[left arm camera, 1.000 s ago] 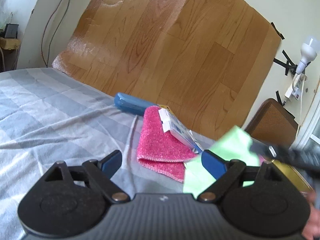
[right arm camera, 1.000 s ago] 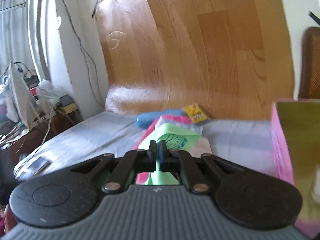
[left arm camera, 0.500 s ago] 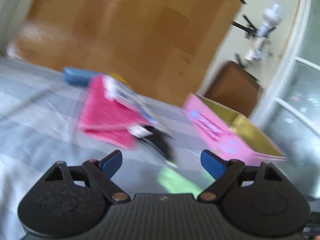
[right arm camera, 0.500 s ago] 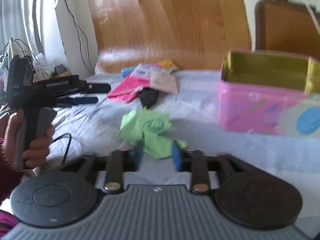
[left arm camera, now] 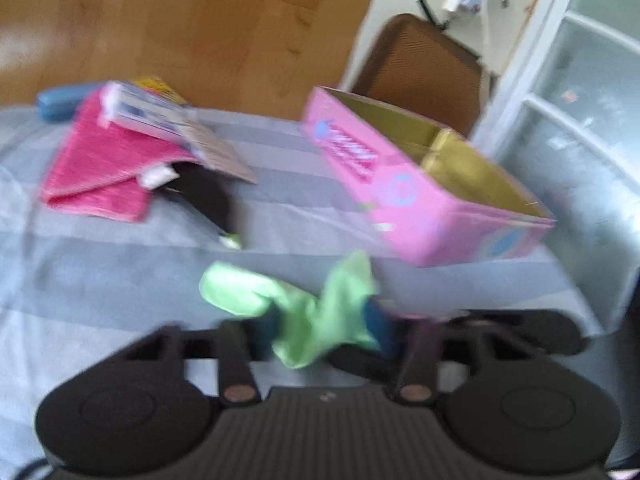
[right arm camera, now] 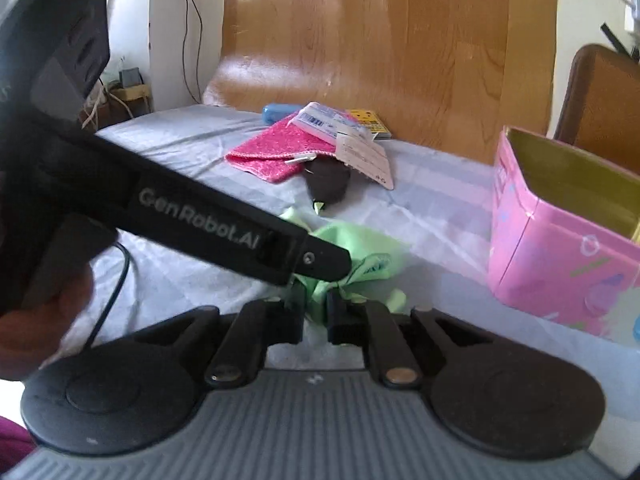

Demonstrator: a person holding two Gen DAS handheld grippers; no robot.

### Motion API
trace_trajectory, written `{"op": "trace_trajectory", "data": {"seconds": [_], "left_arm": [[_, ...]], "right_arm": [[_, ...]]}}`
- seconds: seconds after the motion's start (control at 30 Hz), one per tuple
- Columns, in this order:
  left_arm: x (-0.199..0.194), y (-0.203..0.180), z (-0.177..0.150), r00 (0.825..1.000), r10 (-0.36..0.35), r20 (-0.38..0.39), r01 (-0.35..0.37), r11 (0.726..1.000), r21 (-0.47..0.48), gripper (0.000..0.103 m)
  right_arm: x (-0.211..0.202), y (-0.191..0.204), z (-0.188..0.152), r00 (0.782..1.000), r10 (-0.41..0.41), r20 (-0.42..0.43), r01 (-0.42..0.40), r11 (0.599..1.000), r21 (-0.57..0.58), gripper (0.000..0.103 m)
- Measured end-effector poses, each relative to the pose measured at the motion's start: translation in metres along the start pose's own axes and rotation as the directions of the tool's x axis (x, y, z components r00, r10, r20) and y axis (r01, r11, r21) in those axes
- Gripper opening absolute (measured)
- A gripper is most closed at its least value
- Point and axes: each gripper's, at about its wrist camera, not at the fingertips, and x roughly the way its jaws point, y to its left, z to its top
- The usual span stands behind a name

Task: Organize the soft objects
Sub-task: 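Carry the green cloth into the pink tin and open the right gripper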

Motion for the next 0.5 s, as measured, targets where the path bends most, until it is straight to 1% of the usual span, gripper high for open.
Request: {"op": "trace_trajectory", "data": {"seconds": [0.03, 0.07, 0.13, 0.17, 0.2, 0.3, 0.4, 0.47, 0.5], "left_arm": [[-0.001, 0.000, 0.002, 0.999, -0.047, -0.007, 0.047, 0.999, -0.020, 0.023], [-0.002, -0.001, 0.004, 0.998, -0.063, -0.006, 0.063, 0.998, -0.023, 0.023], [-0.007, -0.014, 0.012, 0.997, -0.072, 0.028, 0.072, 0.997, 0.021, 0.023], [-0.010, -0.022, 0.016, 0.995, -0.082, 0.048, 0.080, 0.996, 0.047, 0.024], [-0.012, -0.031, 0.023, 0.993, -0.097, 0.068, 0.092, 0.993, 0.073, 0.025], [-0.014, -0.061, 0.045, 0.980, -0.164, 0.115, 0.145, 0.976, 0.160, 0.025], [0.000, -0.088, 0.067, 0.965, -0.226, 0.131, 0.191, 0.952, 0.238, 0.025], [0.019, -0.102, 0.077, 0.960, -0.249, 0.127, 0.208, 0.940, 0.272, 0.026], [0.028, -0.109, 0.080, 0.960, -0.251, 0.123, 0.209, 0.937, 0.280, 0.027]], "right_arm": [[-0.002, -0.001, -0.001, 1.000, -0.005, 0.017, 0.005, 1.000, 0.002, 0.011], [-0.007, -0.003, -0.001, 0.999, -0.014, 0.044, 0.014, 1.000, 0.014, 0.010], [-0.020, -0.007, 0.000, 0.993, -0.052, 0.108, 0.048, 0.998, 0.035, 0.010], [-0.027, -0.009, 0.001, 0.986, -0.080, 0.145, 0.075, 0.996, 0.040, 0.010], [-0.034, -0.013, 0.003, 0.976, -0.115, 0.183, 0.109, 0.993, 0.044, 0.010], [-0.056, -0.028, 0.011, 0.934, -0.227, 0.275, 0.216, 0.974, 0.070, 0.010], [-0.071, -0.054, 0.016, 0.899, -0.314, 0.306, 0.285, 0.949, 0.136, 0.011], [-0.073, -0.073, 0.018, 0.890, -0.349, 0.293, 0.307, 0.935, 0.180, 0.011], [-0.071, -0.084, 0.019, 0.890, -0.361, 0.277, 0.313, 0.927, 0.205, 0.011]]}}
